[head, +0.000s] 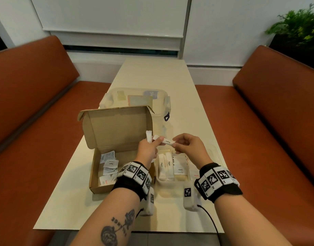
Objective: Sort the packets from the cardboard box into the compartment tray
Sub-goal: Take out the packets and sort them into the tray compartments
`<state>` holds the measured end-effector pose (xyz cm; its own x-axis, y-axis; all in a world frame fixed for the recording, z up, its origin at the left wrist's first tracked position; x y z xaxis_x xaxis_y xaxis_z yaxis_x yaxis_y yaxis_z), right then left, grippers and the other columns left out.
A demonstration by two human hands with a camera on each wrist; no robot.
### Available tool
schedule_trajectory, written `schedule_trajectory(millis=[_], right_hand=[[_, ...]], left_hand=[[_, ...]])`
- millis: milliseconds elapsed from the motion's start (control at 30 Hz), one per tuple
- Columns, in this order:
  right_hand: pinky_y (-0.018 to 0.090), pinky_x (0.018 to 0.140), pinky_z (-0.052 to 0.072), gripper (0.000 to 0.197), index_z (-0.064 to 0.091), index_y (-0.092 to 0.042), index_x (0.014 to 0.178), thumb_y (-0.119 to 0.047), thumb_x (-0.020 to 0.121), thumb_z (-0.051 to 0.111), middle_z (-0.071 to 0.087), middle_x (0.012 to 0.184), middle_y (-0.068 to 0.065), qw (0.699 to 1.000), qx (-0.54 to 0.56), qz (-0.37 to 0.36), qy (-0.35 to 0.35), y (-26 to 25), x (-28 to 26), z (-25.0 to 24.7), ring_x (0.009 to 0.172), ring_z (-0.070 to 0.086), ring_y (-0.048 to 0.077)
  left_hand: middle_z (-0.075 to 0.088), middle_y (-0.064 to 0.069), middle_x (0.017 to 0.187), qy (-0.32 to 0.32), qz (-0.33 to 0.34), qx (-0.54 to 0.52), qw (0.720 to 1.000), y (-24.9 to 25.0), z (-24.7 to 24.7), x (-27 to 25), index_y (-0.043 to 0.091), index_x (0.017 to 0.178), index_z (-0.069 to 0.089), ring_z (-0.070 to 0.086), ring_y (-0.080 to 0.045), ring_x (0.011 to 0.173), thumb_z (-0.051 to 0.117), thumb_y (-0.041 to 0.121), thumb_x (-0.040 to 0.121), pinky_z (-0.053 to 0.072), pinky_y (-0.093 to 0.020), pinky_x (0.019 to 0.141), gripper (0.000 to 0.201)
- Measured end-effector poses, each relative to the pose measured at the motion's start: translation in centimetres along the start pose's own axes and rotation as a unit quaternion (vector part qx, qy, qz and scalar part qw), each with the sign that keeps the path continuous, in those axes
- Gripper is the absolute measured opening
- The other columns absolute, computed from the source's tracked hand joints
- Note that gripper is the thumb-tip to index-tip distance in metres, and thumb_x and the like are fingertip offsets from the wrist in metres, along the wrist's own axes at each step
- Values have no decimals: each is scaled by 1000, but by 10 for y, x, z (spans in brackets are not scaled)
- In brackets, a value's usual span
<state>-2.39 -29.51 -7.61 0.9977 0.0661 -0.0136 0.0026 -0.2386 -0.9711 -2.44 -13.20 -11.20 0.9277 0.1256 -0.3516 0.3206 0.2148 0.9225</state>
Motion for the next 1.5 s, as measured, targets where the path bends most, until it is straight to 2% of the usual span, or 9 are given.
schedule_trajectory(millis=[200,333,467,567,700,800,967,1133,1500], right_hand=[[15,59,51,12,65,-10,87,-9,79,74,67,75,5,990,30,-57,129,-14,1,-21,58,61,5],[8,62,44,1,72,-17,82,-18,83,71,67,73,-9,988,-64,-77,113,-23,3,-16,63,57,-6],[5,64,43,3,72,-20,81,-19,83,70,69,77,-8,988,-96,-81,93,-26,5,-11,71,57,1],[10,68,46,4,72,-17,86,-18,83,70,70,79,-5,991,-78,-75,84,-25,4,-5,74,60,4],[31,74,57,25,62,-12,104,-20,82,72,69,84,10,998,-19,-1,53,-10,-1,7,77,66,18],[37,71,59,21,60,-5,94,-10,79,74,68,71,11,999,-2,34,42,0,-5,14,62,64,19],[39,70,59,12,61,-4,75,3,75,71,64,63,10,989,-105,100,36,24,-7,26,53,60,18],[30,69,54,25,53,-16,61,2,75,64,62,70,5,964,-253,82,16,31,-5,47,68,61,19],[23,80,43,13,73,-16,94,-14,82,68,64,95,5,936,-344,70,-34,39,-7,43,92,60,18]], left_hand=[[53,-2,74,-21,13,38,999,-5,-5,0,10,101,69,29,-7,43,62,12,90,26,-17,37,13],[57,-1,82,-48,16,84,995,-9,-2,0,17,110,69,28,-9,48,64,15,89,27,-16,40,21],[60,10,69,-92,39,60,993,-3,6,-3,21,106,71,32,-2,40,69,20,86,28,-14,40,20],[69,5,78,-101,90,81,988,7,13,-5,17,93,72,49,3,39,73,12,81,35,-8,41,13],[62,13,54,-59,101,73,990,7,9,0,16,86,72,47,4,37,74,13,80,33,-10,41,7],[57,14,51,-15,83,63,994,-2,-1,6,11,89,72,43,1,39,73,14,81,31,-16,42,9],[66,-1,83,35,25,62,997,-16,-15,10,13,89,68,44,-15,59,60,28,92,35,-25,54,17],[70,-4,107,20,-3,82,996,-23,-14,10,7,109,66,36,-10,51,53,32,96,32,-23,48,31],[67,-4,107,-21,-11,35,999,-20,-4,6,7,111,62,32,-8,44,33,48,100,30,-18,42,52]])
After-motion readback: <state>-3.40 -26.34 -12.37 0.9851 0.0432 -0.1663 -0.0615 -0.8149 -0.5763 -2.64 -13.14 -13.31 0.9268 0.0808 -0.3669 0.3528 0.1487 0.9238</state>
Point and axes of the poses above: each hand's wrist, its own x-axis towards the middle knuckle, its own z-axis out of the palm, y = z × x, the point moved 7 cm from there along x, towards the middle knuckle
